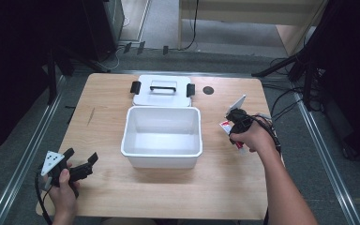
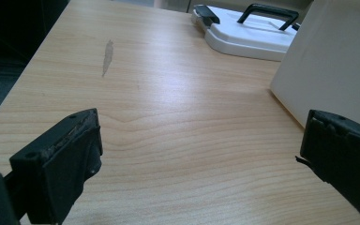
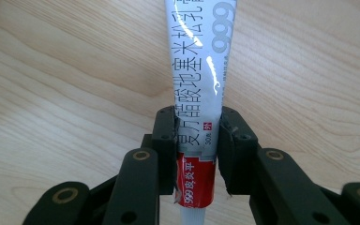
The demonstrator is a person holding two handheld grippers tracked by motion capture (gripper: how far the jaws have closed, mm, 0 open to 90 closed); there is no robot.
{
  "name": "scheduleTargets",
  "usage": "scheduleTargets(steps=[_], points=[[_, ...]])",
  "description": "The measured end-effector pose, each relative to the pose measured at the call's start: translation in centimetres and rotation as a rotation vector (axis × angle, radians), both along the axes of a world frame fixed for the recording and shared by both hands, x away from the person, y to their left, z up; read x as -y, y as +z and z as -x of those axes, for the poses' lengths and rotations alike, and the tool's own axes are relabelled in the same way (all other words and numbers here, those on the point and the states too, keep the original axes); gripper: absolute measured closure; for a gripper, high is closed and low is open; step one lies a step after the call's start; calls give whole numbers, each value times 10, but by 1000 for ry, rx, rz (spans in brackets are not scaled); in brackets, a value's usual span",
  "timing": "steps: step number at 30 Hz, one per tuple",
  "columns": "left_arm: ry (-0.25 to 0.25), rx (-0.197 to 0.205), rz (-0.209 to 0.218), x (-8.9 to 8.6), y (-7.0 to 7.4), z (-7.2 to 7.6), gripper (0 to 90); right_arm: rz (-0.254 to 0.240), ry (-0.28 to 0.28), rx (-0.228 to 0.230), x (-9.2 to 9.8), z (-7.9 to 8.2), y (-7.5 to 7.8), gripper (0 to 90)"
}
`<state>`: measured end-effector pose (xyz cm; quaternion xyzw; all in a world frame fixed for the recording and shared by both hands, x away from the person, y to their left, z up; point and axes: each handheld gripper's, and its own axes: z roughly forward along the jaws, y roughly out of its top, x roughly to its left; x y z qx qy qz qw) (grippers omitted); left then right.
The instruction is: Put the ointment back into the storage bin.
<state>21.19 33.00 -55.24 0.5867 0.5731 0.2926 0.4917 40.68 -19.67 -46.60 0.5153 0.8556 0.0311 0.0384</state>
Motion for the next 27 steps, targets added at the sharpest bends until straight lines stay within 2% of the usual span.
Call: scheduleTargets(steps=[10, 14, 15, 16, 17, 20, 21, 27], points=[[1, -1, 4, -1, 0, 0, 0, -45, 48, 25, -15, 1, 26, 715], [1, -4, 1, 0, 0, -1, 0, -78, 80, 40, -21, 3, 43, 716], [1, -4, 1, 0, 0, -1, 0, -78, 80, 40, -21, 3, 43, 716], [0, -5, 2, 0, 0, -1, 0, -83, 88, 41, -24, 4, 52, 715], [0, -5, 2, 0, 0, -1, 0, -83, 88, 41, -24, 4, 52, 715], [-1, -3, 7, -1, 0, -1, 0, -99, 111, 59, -30, 7, 68, 715], [-1, -3, 7, -1, 0, -1, 0, -99, 111, 59, -30, 7, 68, 715], [4, -6, 5, 0, 0, -1, 0, -124, 166, 94, -40, 9, 89, 715]])
